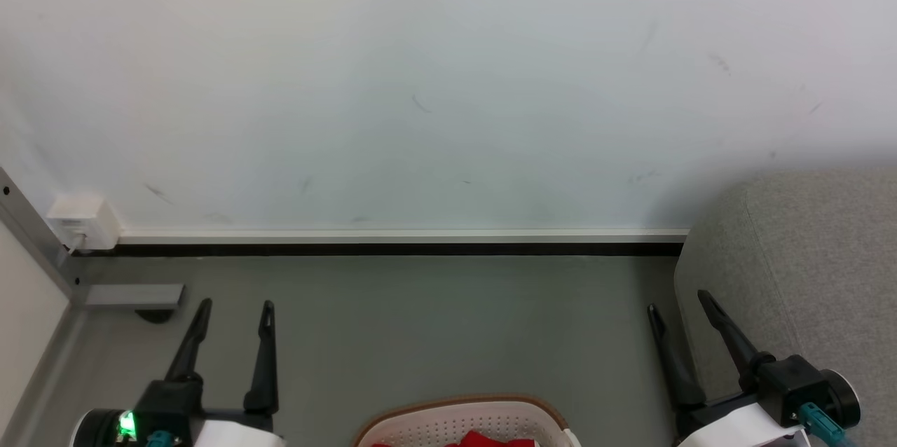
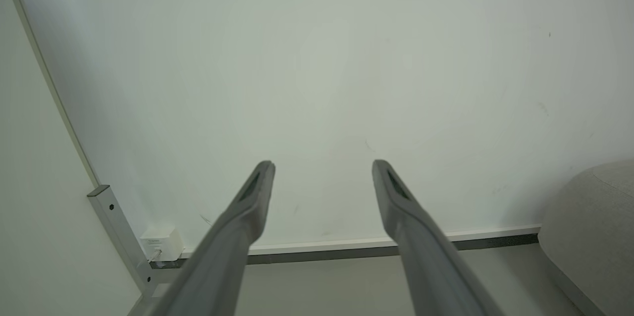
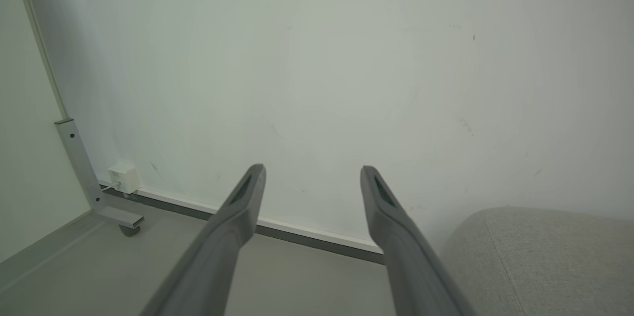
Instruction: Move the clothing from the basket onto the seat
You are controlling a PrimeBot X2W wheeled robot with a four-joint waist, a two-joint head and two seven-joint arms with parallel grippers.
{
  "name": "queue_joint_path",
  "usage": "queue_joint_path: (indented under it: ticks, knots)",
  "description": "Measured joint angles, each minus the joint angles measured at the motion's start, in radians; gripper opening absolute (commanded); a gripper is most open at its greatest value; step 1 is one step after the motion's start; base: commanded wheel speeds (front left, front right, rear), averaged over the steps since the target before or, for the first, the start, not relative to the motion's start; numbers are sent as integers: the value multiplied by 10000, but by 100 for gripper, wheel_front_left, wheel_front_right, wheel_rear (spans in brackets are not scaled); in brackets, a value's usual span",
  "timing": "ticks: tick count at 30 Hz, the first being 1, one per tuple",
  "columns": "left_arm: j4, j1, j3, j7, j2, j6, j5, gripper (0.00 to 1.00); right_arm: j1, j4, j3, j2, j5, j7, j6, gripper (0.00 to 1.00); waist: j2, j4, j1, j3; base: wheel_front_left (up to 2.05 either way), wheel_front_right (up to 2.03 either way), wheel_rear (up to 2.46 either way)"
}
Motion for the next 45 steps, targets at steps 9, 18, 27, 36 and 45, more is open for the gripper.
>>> queue_joint_path:
  ticks: [9,18,27,36,45]
  knots:
    - [-6,10,31,0,-48,-36,0,100,-14,-4,-10,40,77,0,0,100,0,-26,0,15,0,0,0]
    - [50,10,84,-2,-125,-192,-25,100,-79,-4,10,31,150,-15,0,100,0,-64,0,56,0,0,0]
    - [169,-148,336,-12,-359,-771,-545,100,-371,-347,-29,10,295,-27,0,100,0,-374,0,405,0,0,0]
    - [782,-930,554,-12,-525,-1290,-1012,100,-1119,-968,-165,33,334,-29,0,100,0,-863,0,1421,0,0,0]
    - [2171,-2129,205,-12,-548,-1570,-1122,100,-1853,-1678,-337,249,144,-29,0,100,0,-1292,2,2905,0,0,0]
